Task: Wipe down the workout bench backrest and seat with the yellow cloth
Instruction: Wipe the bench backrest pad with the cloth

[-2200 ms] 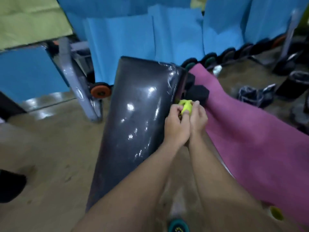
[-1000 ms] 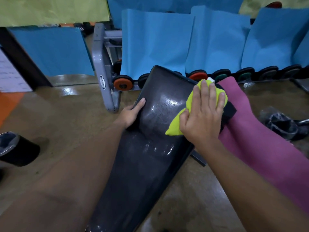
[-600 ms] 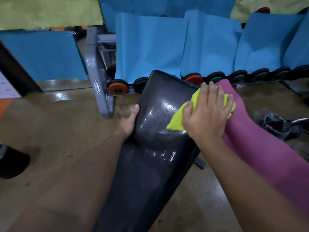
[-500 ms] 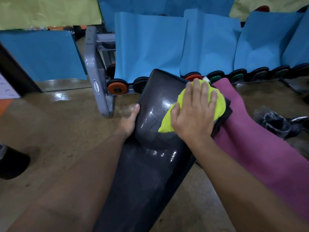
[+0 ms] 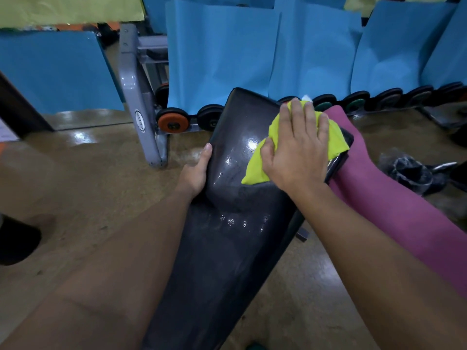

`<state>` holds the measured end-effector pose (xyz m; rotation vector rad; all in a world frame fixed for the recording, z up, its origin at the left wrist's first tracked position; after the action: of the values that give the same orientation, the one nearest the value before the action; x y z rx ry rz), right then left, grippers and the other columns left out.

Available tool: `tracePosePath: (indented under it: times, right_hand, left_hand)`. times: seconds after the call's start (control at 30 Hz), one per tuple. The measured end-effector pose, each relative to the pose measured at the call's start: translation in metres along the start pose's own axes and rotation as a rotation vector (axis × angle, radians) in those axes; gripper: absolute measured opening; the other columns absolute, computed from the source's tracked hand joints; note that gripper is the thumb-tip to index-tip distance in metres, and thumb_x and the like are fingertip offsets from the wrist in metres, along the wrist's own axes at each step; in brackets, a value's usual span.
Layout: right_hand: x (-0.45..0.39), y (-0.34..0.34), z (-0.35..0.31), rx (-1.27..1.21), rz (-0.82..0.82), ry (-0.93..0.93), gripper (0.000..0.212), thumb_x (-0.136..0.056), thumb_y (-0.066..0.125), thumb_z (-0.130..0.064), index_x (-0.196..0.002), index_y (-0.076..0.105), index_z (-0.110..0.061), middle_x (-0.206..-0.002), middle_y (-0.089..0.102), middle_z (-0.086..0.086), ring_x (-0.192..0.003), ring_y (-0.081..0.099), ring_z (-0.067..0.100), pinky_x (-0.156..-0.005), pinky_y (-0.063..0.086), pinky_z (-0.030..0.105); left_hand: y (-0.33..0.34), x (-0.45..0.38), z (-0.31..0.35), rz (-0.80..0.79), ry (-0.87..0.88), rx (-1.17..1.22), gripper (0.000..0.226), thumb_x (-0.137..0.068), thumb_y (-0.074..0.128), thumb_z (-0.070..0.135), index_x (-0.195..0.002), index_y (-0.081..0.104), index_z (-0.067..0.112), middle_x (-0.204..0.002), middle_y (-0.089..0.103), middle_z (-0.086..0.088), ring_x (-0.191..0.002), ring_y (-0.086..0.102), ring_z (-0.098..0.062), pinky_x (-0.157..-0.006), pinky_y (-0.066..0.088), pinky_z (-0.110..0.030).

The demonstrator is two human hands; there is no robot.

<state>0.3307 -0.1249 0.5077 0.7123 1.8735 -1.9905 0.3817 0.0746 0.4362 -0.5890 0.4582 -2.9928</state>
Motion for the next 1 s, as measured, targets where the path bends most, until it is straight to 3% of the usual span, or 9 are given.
tracePosePath:
  times: [0.13,0.23,0.3,0.4,0.5,0.67,0.73,0.87,1.0]
  right_hand:
    - [-0.028,-0.002,-0.017,-0.019,-0.061,0.179,0.071,-0.094,0.035,-0.041,-0.152,0.040,-0.001,-0.153,0.046,0.019,-0.146,0.035,0.038,-0.124,0.016,0.057]
    - [-0.027,0.001,-0.037,-0.024,-0.090,0.063,0.072,-0.094,0.035,-0.039,-0.154,0.037,0.000,-0.158,0.038,0.021,-0.150,0.028,0.040,-0.125,0.014,0.057]
    - [-0.012,0.005,-0.037,-0.026,-0.065,-0.017,0.072,-0.094,0.037,-0.039,-0.154,0.038,0.000,-0.162,0.033,0.021,-0.153,0.023,0.039,-0.126,0.013,0.057]
    - [-0.018,0.003,-0.029,-0.038,-0.060,0.032,0.071,-0.094,0.036,-0.038,-0.155,0.038,-0.001,-0.162,0.034,0.021,-0.153,0.024,0.039,-0.126,0.011,0.057]
    - [-0.037,0.001,-0.037,-0.038,-0.137,0.151,0.069,-0.098,0.033,-0.038,-0.158,0.031,-0.003,-0.164,0.030,0.020,-0.155,0.019,0.038,-0.127,0.005,0.056]
    - [-0.009,0.005,-0.035,-0.034,-0.082,-0.019,0.075,-0.097,0.034,-0.045,-0.157,0.032,-0.001,-0.166,0.026,0.021,-0.156,0.017,0.038,-0.127,0.008,0.057]
    - [-0.012,0.003,-0.026,-0.046,-0.061,0.019,0.075,-0.098,0.034,-0.049,-0.156,0.036,-0.001,-0.164,0.030,0.021,-0.155,0.020,0.039,-0.126,0.008,0.058]
    - [-0.036,0.000,-0.036,-0.015,-0.173,0.133,0.085,-0.101,0.020,-0.065,-0.159,0.028,-0.004,-0.165,0.028,0.021,-0.156,0.014,0.039,-0.125,0.001,0.060]
    - [-0.026,0.004,-0.041,0.008,-0.177,-0.047,0.084,-0.099,0.029,-0.060,-0.159,0.025,-0.003,-0.166,0.022,0.022,-0.156,0.013,0.040,-0.126,0.006,0.058]
  left_hand:
    - [0.001,0.001,0.001,0.012,0.022,-0.004,0.087,-0.078,0.041,0.081,-0.123,0.061,0.009,-0.123,0.060,-0.008,-0.106,0.053,-0.019,-0.088,0.032,-0.024]
    - [0.002,0.004,0.002,0.008,0.035,0.004,0.084,-0.081,0.040,0.078,-0.122,0.061,0.008,-0.122,0.060,-0.008,-0.099,0.050,-0.016,-0.086,0.031,-0.024]
    - [0.002,0.004,0.004,0.010,0.032,-0.013,0.084,-0.082,0.039,0.078,-0.124,0.060,0.007,-0.125,0.059,-0.009,-0.108,0.053,-0.020,-0.087,0.031,-0.024]
    - [0.001,0.006,0.004,0.023,0.032,-0.015,0.085,-0.081,0.040,0.078,-0.123,0.060,0.007,-0.127,0.059,-0.011,-0.114,0.053,-0.021,-0.088,0.030,-0.023]
    - [0.002,0.005,0.003,0.027,0.032,0.000,0.084,-0.080,0.042,0.078,-0.120,0.063,0.007,-0.125,0.061,-0.010,-0.104,0.053,-0.017,-0.088,0.031,-0.023]
    - [0.005,0.002,0.002,0.032,0.049,0.034,0.077,-0.083,0.043,0.074,-0.120,0.063,0.010,-0.115,0.061,-0.004,-0.096,0.049,-0.012,-0.085,0.031,-0.021]
    - [0.005,0.003,0.002,0.041,0.056,0.026,0.077,-0.085,0.042,0.073,-0.123,0.061,0.008,-0.113,0.059,-0.003,-0.096,0.046,-0.011,-0.085,0.029,-0.021]
    - [0.005,0.005,0.002,0.072,0.069,0.043,0.078,-0.081,0.044,0.076,-0.124,0.062,0.012,-0.126,0.059,-0.004,-0.105,0.049,-0.011,-0.090,0.029,-0.021]
    - [0.007,0.008,0.004,0.082,0.138,0.073,0.065,-0.086,0.047,0.067,-0.128,0.059,0.018,-0.129,0.056,0.000,-0.107,0.043,-0.004,-0.090,0.027,-0.018]
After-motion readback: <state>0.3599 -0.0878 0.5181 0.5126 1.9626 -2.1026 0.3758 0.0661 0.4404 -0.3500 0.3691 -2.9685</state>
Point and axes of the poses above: each hand's wrist, its own x-axis away from the middle knuckle, its own y-axis out of the palm, z = x × y, the point moved 1 cm from there along -x, towards the middle knuckle
